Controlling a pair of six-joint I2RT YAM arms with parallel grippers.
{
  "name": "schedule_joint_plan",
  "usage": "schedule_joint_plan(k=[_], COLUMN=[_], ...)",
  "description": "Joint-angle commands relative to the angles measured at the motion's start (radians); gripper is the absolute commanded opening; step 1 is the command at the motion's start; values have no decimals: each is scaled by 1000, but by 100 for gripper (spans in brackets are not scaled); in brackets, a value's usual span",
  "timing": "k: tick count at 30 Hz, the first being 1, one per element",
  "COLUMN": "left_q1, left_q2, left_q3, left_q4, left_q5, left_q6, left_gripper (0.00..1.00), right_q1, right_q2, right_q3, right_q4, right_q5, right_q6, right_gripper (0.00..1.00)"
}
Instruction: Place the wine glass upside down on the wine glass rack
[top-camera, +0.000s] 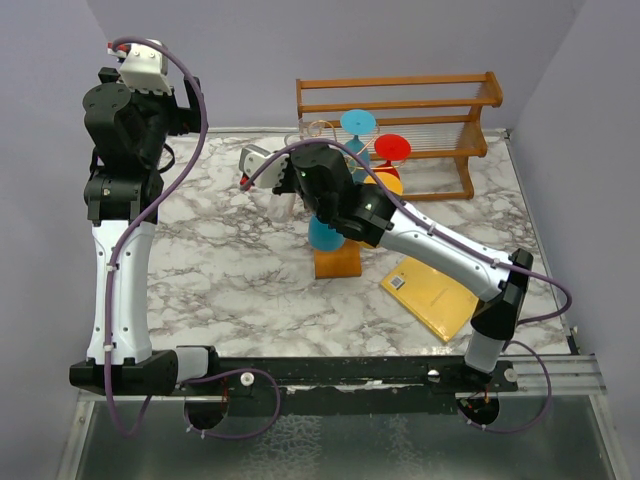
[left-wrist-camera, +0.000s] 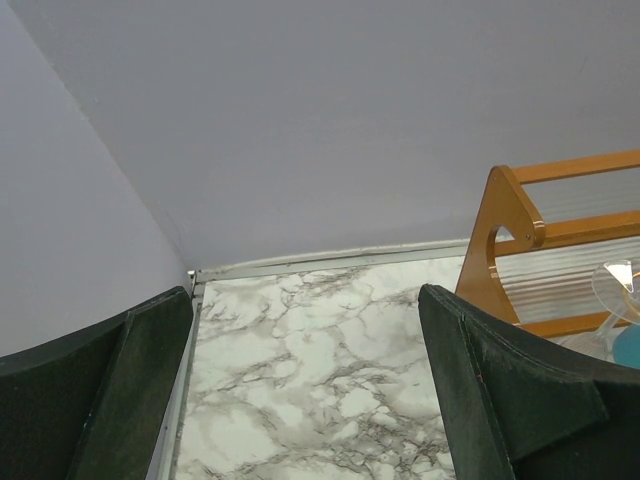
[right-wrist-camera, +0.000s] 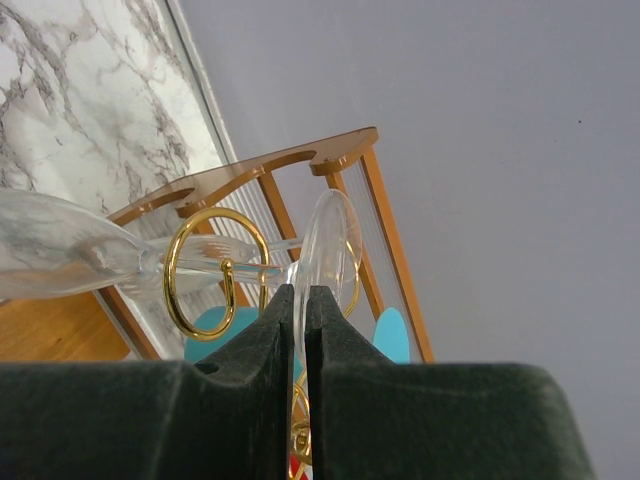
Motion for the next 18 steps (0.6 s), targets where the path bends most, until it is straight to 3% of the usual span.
schedule_joint_plan(k=[1,18], left_q1=[9,9], left_q2=[-12,1], left_q3=[4,16], left_q4=[34,33], left_q5=[26,25], left_q6=[3,4], left_gripper=[99,99], right_q1=[6,15], right_q2=[21,30], right_q3=[49,84], right_q4=[28,-30], right_q5=[-37,-115], right_q6=[6,15], right_gripper=[1,1])
